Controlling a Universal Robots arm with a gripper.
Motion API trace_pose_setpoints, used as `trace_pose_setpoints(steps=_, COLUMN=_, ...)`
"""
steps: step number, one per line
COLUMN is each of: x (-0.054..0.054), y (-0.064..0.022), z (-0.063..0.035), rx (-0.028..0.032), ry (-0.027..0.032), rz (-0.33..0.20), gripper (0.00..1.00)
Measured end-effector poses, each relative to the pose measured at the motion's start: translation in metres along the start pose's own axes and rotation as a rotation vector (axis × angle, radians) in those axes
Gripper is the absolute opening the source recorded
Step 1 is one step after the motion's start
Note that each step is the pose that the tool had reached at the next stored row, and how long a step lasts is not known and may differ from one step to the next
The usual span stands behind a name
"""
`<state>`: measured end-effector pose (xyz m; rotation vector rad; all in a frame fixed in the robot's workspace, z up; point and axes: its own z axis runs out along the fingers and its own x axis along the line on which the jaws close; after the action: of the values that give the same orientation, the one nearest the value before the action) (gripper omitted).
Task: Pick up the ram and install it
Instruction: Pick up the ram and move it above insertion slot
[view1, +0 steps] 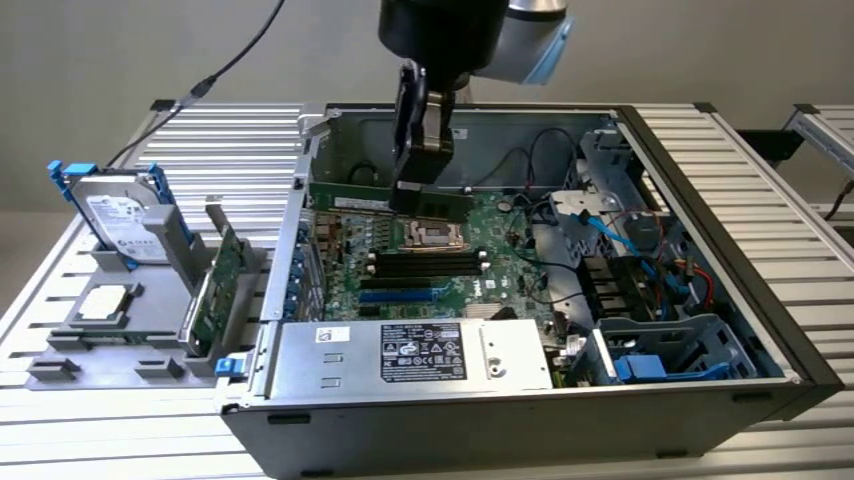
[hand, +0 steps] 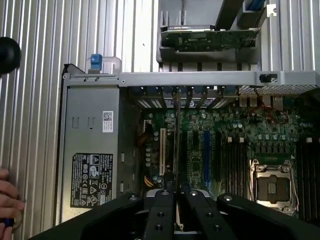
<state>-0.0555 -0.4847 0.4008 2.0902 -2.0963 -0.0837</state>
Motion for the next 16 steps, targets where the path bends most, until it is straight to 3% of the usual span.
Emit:
trace_pose_setpoints(steps=6, x=-0.027, y=-0.0092, z=-0.0001, rx=0.0003, ry=0.0014, rz=0.0, gripper=0.14)
trace_pose_setpoints(steps=9, x=-0.039, y=-0.0127, z=0.0008, rx=0.0036, ry=0.0019, rz=0.001, gripper=0.14)
trace_pose_setpoints(steps=12, x=-0.047, y=-0.015, z=0.0012, rx=0.0148, ry=0.0017, rz=0.002, gripper=0.14)
trace_pose_setpoints(steps=16, x=-0.056, y=-0.0174, z=0.0015, rx=0.0368, ry=0.0016, rz=0.003, gripper=0.14)
